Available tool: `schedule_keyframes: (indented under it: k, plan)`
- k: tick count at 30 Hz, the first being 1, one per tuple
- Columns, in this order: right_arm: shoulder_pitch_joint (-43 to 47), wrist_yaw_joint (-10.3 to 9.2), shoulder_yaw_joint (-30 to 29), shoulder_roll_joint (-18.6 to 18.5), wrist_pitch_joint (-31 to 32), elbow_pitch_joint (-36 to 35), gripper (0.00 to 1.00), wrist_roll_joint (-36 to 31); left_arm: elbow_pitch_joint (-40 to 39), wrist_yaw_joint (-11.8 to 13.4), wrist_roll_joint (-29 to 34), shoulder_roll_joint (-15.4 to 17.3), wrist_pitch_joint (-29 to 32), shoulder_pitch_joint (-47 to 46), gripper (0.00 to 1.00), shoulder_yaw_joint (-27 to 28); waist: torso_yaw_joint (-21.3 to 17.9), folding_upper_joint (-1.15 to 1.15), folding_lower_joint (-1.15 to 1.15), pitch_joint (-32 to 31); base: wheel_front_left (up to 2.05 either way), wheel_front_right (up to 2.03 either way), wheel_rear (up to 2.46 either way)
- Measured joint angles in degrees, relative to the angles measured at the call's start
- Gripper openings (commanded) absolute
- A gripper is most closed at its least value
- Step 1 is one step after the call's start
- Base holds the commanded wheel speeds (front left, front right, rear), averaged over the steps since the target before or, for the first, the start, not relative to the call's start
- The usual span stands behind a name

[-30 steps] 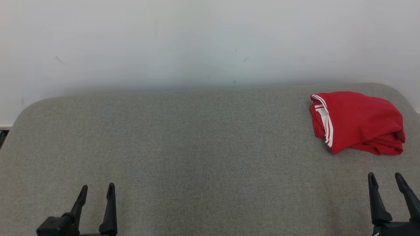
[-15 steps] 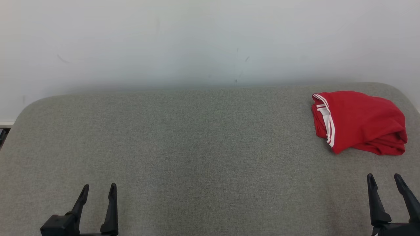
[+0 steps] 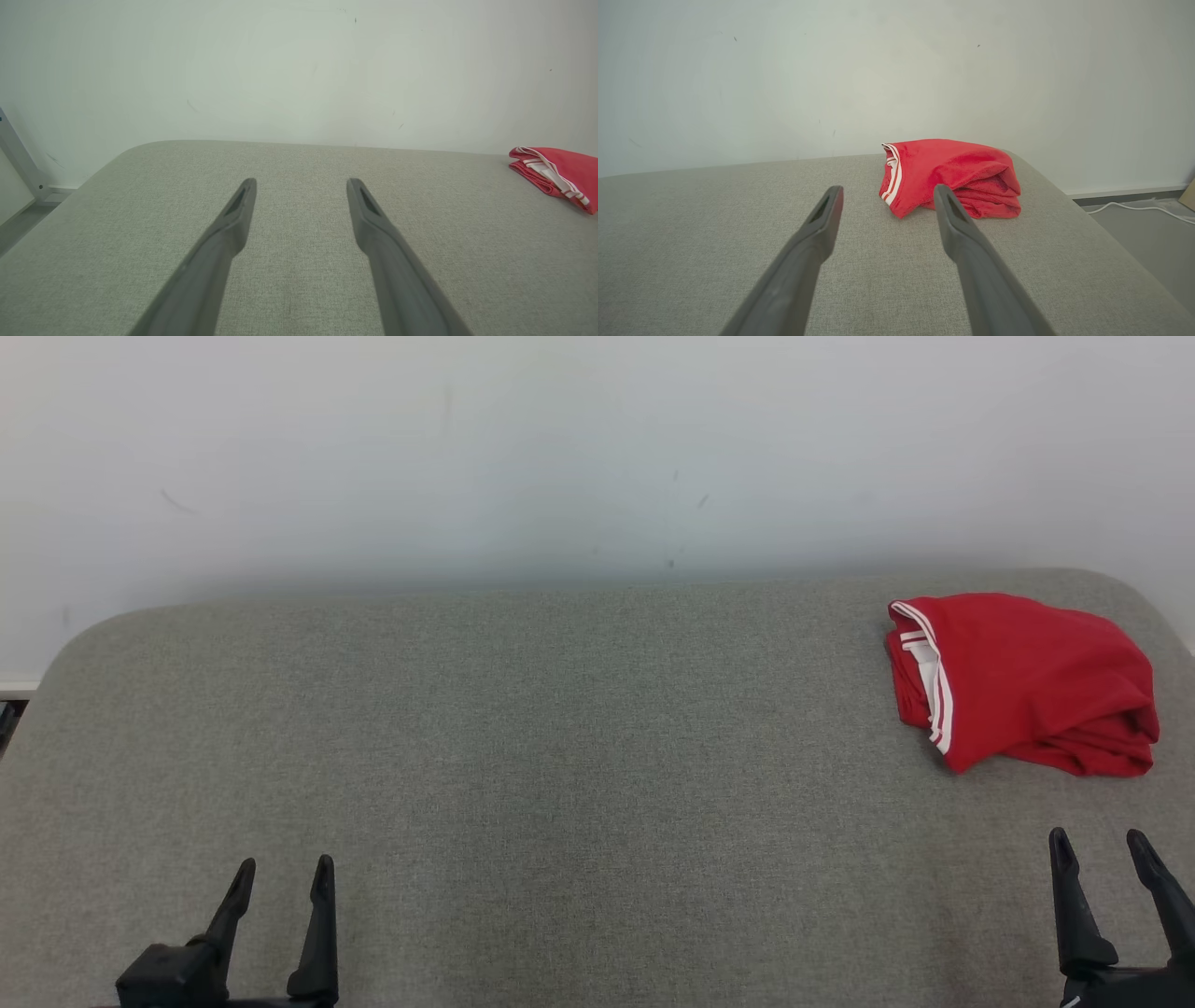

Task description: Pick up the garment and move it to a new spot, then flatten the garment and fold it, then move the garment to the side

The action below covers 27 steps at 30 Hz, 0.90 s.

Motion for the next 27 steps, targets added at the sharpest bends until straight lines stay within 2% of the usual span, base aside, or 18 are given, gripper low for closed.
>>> schedule_keyframes:
  k: [4, 5, 12, 17, 27]
  plan:
    - [0.0, 0.0, -0.2, 0.1, 0.1, -0.1, 1.0, -0.1, -0.1, 0.0, 0.0, 0.0, 0.0, 0.0, 1.0, 0.0, 0.0, 0.0, 0.0, 0.0, 0.0, 0.0, 0.0]
    - [0.0, 0.0, -0.1, 0.2, 0.1, 0.2, 0.0, -0.1, 0.3, 0.0, 0.0, -0.1, 0.0, 0.0, 0.0, 0.0, 0.0, 0.0, 0.0, 0.0, 0.0, 0.0, 0.0]
    - [0.3, 0.01, 1.4, 3.3, 0.2, 3.9, 0.0, 0.0, 3.8, -0.1, -0.1, -1.9, 0.1, 1.6, 0.0, -0.5, 0.0, 0.0, 0.0, 0.0, 0.0, 0.0, 0.0]
    - [0.2, 0.31, 1.1, 3.9, 0.8, 4.4, 0.0, 2.0, 4.5, -0.6, -1.9, -2.1, 0.6, 2.0, 0.0, 0.3, 0.0, 0.0, 0.0, 0.1, 0.0, 0.0, 0.0]
    - [-0.3, 1.55, 0.2, 5.3, 2.4, 6.0, 0.0, 8.9, 5.4, -2.1, -10.5, -3.1, 2.0, 1.8, 0.0, 2.3, -0.2, 0.0, 0.0, 0.2, 0.0, 0.0, 0.0]
